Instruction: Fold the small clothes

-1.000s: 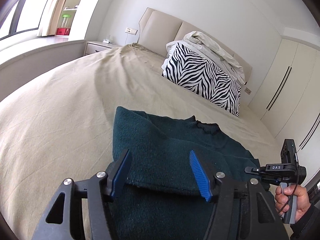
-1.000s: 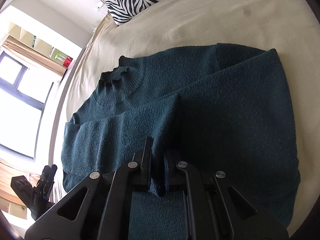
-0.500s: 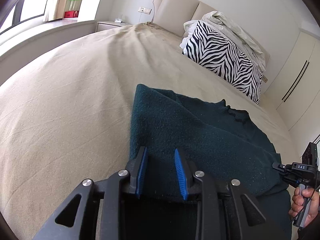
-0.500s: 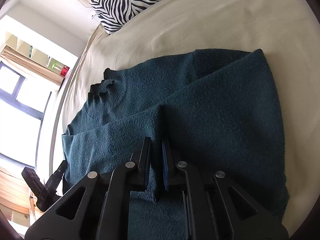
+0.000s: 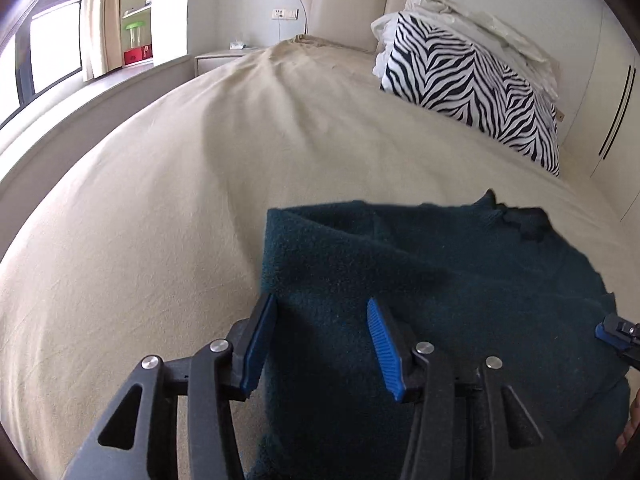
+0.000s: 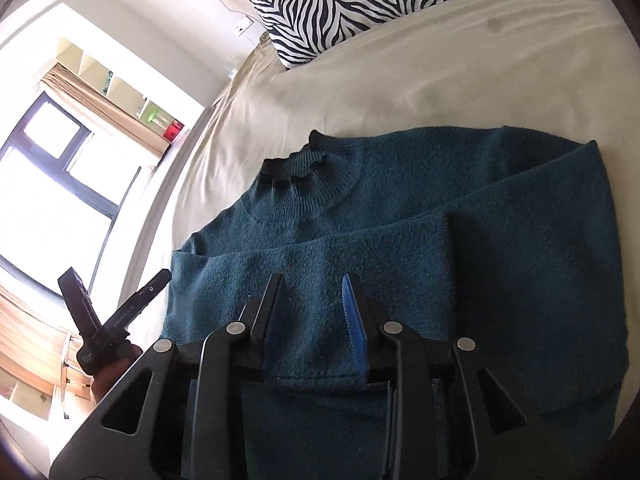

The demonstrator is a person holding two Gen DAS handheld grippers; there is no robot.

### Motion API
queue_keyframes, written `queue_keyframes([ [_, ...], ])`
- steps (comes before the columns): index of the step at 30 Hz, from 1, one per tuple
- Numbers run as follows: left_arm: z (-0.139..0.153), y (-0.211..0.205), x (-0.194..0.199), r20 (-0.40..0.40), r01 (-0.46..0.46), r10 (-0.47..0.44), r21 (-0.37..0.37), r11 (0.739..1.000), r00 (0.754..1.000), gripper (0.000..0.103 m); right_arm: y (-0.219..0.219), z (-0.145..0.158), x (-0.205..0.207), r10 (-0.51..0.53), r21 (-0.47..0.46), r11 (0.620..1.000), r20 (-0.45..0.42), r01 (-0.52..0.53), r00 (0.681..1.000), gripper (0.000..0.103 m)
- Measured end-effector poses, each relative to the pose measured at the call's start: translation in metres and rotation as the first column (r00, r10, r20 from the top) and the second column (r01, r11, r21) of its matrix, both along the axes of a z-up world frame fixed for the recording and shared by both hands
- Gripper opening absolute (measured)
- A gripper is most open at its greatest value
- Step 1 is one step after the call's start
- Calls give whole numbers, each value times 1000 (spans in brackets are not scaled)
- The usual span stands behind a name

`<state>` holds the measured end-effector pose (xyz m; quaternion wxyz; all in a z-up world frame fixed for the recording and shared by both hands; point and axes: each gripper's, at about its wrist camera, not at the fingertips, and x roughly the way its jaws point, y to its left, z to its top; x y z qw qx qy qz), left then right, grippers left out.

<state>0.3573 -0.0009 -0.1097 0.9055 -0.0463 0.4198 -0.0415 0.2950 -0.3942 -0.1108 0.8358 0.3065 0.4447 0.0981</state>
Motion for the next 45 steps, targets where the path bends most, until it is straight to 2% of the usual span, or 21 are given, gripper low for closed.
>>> queue_keyframes([
  [1,-4,7,-2,11,-10,10,-37,999,1000,63,-3,-12,4,-23,4,1000,-32,23,999,33],
  [2,-2,12,-2,8,-12,13,-68,998,1000,63,-11,-23,5,-42,45,998,-41,44,998,33],
  [4,-1,11,-1,6,-5,5,-58,998,1000,63,-31,-37,0,-72,182,981,-3,71,997,31],
  [6,-1,9,-3,16,-2,2,-38,999,1000,64,-45,-39,-8,-127,216,969,0,124,992,32],
  [8,-1,9,-5,22,-4,5,-33,999,1000,64,-51,-28,-18,-175,167,971,3,172,984,34],
  [9,-2,8,-5,24,-6,7,-31,1000,1000,64,-52,-21,-23,-189,148,972,16,185,982,44],
  [10,-1,8,-6,24,-7,7,-26,1000,1000,64,-51,-14,-27,-190,147,972,43,182,981,45],
  [13,-1,6,-8,23,-8,8,-9,1000,1000,65,-38,-1,-32,-132,143,983,91,118,987,47],
  [15,-1,6,-10,19,-8,7,3,1000,1000,67,-25,-4,-31,-67,75,995,58,63,996,53],
  [17,1,7,-14,10,0,0,10,1000,1000,69,-16,-23,-30,-4,8,1000,-20,4,1000,52],
  [18,3,8,-18,8,5,-5,11,1000,1000,69,-17,-24,-37,0,2,1000,23,0,1000,51],
  [19,6,11,-25,9,10,-10,9,1000,1000,69,-21,-21,-46,-16,3,1000,32,16,999,52],
  [21,13,19,-44,18,21,-21,2,1000,1000,69,-34,-13,-70,-83,7,996,-5,83,996,54],
  [23,21,32,-71,29,26,-25,-16,1000,999,69,-47,-1,-106,-110,26,994,44,109,993,54],
  [26,30,51,-123,24,32,-30,-47,998,999,69,-60,15,-173,-147,4,989,90,147,985,54],
  [29,28,63,-179,-18,59,-60,-55,997,998,69,-73,16,-241,-183,1,983,85,184,979,54],
  [34,16,79,-261,-105,60,-73,-119,991,992,73,-87,1,-335,-253,6,967,20,253,967,54],
  [36,13,82,-284,-134,63,-83,-151,987,988,78,-89,-5,-359,-273,4,962,6,273,962,54],
  [40,7,85,-316,-169,63,-103,-225,972,980,80,-87,-16,-389,-292,-20,956,-35,291,956,54],
  [45,7,83,-333,-196,90,-142,-254,963,970,81,-78,-21,-404,-283,-50,959,-71,280,957,54],
])
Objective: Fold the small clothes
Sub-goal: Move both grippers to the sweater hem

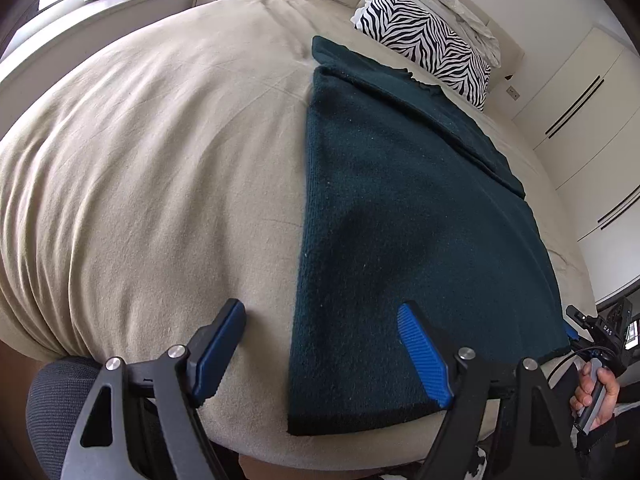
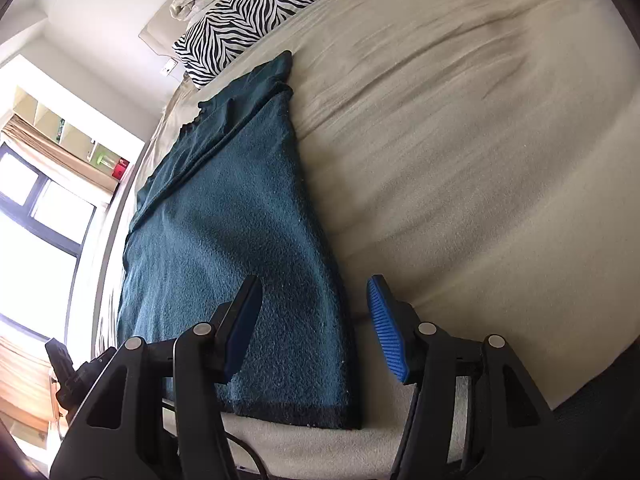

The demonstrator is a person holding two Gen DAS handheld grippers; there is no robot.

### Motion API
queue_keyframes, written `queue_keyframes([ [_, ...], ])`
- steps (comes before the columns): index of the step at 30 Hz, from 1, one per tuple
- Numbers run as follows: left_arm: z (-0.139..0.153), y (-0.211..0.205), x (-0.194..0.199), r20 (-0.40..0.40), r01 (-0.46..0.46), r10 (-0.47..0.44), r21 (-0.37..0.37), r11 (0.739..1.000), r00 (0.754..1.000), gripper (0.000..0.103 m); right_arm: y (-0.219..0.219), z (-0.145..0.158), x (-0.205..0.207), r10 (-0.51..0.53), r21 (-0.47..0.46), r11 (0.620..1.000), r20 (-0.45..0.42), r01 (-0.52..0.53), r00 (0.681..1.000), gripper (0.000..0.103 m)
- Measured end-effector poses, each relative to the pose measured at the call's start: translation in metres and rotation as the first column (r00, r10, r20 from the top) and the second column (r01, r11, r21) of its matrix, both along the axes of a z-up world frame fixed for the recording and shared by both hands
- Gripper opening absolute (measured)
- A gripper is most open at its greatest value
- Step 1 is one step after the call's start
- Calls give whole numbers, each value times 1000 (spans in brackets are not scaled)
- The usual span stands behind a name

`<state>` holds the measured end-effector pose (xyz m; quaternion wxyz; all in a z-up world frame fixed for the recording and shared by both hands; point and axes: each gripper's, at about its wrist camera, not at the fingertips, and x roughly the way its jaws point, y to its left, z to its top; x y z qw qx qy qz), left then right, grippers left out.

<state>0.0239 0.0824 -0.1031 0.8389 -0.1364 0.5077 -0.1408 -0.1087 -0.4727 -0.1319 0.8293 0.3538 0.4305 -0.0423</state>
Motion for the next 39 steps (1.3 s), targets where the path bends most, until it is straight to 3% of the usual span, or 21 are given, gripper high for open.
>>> queue_keyframes([
  [12,-6,14,-18,-69,44,-50,-85,995,996,77,-2,1,-19,8,84,996,11,-9,1000,53],
  [22,-6,1,-13,-80,61,-66,-59,996,995,74,-9,4,-35,-16,134,991,7,15,1000,53],
  [26,-7,1,-14,-81,65,-68,-39,997,994,65,-16,3,-37,-28,152,988,-8,28,1000,52],
  [36,-11,17,-15,-121,39,-48,-77,996,992,23,-14,-2,-32,-14,181,983,-11,16,1000,52],
  [39,-13,21,-16,-134,36,-51,-108,994,990,13,-14,-3,-31,-11,181,983,-18,14,1000,45],
])
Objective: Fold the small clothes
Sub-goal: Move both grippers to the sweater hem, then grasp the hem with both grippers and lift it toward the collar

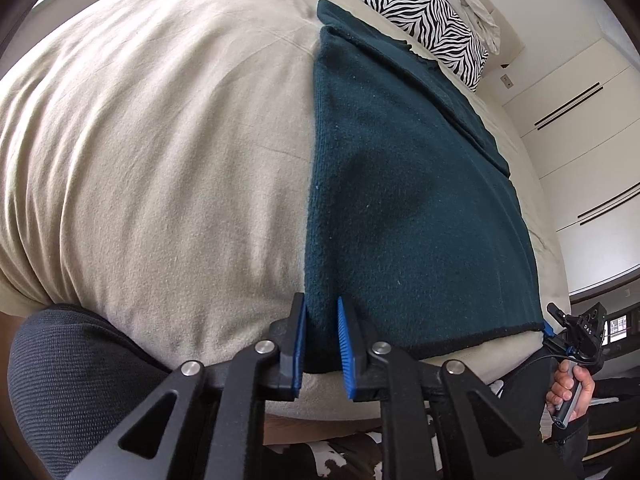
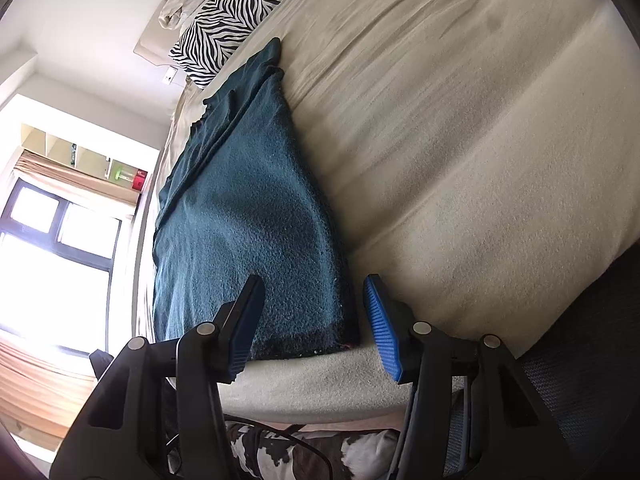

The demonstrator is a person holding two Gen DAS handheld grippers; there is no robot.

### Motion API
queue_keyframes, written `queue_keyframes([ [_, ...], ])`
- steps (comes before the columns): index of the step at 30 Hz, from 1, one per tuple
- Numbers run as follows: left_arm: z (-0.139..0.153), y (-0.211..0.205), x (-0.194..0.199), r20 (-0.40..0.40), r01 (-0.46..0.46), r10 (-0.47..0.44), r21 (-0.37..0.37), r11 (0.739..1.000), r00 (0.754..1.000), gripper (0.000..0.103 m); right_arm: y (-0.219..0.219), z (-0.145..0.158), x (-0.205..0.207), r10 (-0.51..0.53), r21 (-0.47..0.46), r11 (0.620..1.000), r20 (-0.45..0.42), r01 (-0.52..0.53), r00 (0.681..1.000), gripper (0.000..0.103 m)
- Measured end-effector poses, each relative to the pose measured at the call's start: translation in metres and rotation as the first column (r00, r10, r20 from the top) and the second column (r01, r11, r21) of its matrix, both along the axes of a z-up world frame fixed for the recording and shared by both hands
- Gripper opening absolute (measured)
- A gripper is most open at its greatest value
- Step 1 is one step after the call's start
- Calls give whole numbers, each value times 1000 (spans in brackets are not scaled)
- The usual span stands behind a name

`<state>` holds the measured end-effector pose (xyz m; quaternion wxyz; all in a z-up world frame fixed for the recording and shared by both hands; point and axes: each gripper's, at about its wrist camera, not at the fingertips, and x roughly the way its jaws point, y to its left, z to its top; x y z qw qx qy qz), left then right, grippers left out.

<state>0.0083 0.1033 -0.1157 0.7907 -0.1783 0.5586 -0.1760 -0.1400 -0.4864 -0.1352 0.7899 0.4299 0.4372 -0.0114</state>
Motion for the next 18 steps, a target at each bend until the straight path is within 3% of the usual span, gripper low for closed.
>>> queue_keyframes([
  [5,1,3,-3,-4,3,-3,-19,1000,1000,8,2,-3,0,12,-13,1000,-22,-13,1000,31],
  [10,2,9,-5,-8,-26,25,-66,998,1000,7,3,-6,0,23,-39,999,-58,-25,998,10],
  [14,6,16,-8,-6,-62,62,-143,988,998,6,5,-3,-2,31,-51,998,-59,-34,998,7],
  [18,16,26,-9,-3,-107,110,-256,961,994,6,6,4,-3,22,-26,999,-32,-23,999,6],
])
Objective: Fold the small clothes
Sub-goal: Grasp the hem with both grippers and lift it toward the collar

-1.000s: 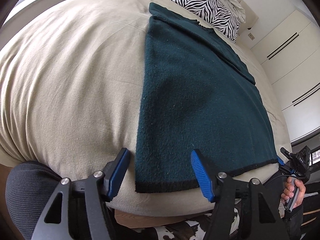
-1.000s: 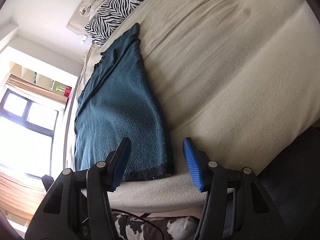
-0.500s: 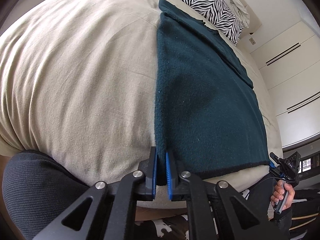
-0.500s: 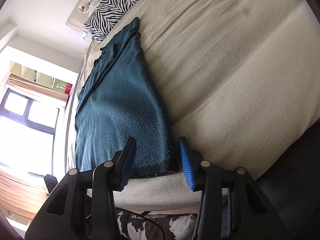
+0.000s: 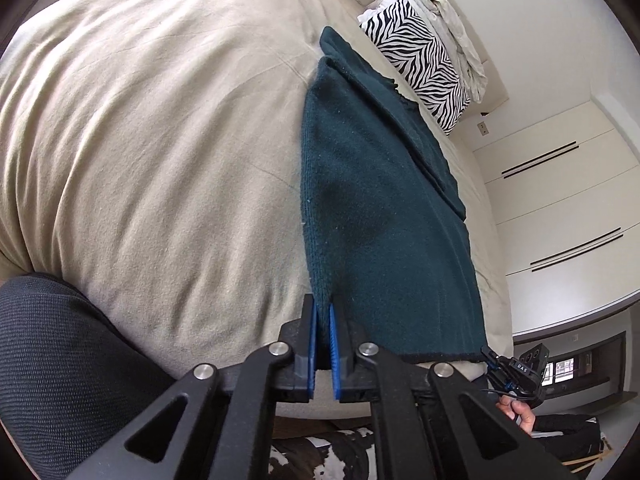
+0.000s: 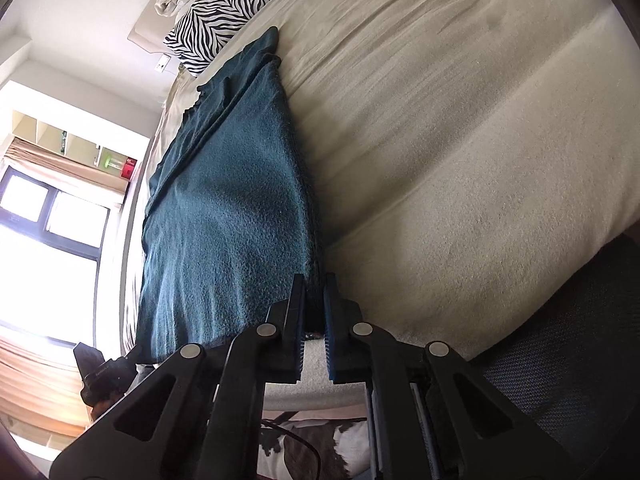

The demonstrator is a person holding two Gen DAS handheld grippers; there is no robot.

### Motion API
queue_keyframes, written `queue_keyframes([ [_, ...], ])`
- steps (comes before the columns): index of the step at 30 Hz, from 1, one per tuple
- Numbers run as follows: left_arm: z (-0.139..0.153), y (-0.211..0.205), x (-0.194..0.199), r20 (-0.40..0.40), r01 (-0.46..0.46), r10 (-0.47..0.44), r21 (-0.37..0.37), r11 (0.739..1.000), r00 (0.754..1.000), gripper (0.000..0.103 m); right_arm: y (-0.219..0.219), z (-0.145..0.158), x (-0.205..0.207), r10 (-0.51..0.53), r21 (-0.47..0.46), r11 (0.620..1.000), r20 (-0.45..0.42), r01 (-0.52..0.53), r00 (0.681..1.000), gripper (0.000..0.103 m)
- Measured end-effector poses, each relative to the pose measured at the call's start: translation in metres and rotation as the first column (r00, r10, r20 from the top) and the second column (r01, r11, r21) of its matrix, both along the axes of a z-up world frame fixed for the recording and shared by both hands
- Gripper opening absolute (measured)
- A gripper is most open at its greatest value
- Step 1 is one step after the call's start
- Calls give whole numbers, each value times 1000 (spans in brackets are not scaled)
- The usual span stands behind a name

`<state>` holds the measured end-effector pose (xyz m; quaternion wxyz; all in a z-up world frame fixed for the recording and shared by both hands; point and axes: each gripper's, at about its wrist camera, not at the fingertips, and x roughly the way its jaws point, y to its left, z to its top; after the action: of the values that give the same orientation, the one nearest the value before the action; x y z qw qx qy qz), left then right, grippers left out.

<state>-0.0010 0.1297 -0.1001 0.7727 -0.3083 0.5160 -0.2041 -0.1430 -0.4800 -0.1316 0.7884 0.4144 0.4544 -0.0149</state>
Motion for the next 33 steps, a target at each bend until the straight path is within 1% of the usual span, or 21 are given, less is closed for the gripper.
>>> queue_keyframes([
  [2,4,6,1,8,-28,29,-60,998,1000,6,0,5,1,-4,29,1000,22,3,1000,6],
  [7,14,14,5,8,-75,77,-163,984,997,6,5,21,8,33,80,996,76,-39,997,6],
  [10,17,16,9,7,-90,93,-208,974,996,6,11,24,17,52,75,996,69,-57,996,6],
  [14,24,18,15,7,-106,112,-271,957,994,6,10,37,28,41,120,991,126,-56,991,6],
  [22,38,23,43,40,-142,167,-358,923,985,6,-4,76,69,-10,167,986,234,-30,972,6],
  [30,49,29,92,51,-183,224,-415,891,973,6,-22,104,134,-40,136,991,293,0,955,6],
  [33,55,28,117,65,-189,236,-415,890,970,6,-31,110,163,-63,133,991,308,23,949,6],
])
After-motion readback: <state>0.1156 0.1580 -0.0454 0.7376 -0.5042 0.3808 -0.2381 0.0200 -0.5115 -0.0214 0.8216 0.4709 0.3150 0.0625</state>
